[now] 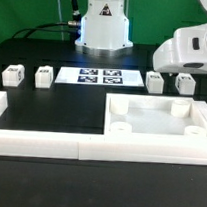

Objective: Assemble square table

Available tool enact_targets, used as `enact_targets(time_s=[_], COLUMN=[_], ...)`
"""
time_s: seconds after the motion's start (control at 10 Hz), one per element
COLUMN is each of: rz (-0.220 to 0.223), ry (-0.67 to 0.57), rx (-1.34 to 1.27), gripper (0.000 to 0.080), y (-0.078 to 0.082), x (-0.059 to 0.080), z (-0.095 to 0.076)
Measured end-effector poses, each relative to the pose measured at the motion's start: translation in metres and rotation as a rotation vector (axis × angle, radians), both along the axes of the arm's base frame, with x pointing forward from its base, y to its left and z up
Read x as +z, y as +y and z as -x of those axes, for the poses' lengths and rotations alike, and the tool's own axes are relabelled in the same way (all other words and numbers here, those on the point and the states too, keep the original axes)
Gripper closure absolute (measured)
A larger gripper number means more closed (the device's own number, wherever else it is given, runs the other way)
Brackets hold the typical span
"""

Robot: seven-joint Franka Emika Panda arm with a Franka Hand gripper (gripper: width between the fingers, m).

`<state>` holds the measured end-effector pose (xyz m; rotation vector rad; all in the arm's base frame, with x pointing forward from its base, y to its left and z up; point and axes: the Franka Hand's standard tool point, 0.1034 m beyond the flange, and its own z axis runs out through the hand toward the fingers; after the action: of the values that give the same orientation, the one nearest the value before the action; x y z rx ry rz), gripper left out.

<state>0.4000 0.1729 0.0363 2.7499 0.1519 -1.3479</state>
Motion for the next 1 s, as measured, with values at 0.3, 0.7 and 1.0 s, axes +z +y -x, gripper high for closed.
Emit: enact_targets(time_s=[0.3,0.7,1.0], rz=[0.034,0.047,0.047], ry=[0.031,0.06,0.06], rx=[-0.028,-0.035,-0.035], gripper=[0.0151,0.0151,0.0468], y=[0.0,-0.002,-0.002], x=[-0.01,-0.023,-0.023], z=[0.013,0.022,0.022])
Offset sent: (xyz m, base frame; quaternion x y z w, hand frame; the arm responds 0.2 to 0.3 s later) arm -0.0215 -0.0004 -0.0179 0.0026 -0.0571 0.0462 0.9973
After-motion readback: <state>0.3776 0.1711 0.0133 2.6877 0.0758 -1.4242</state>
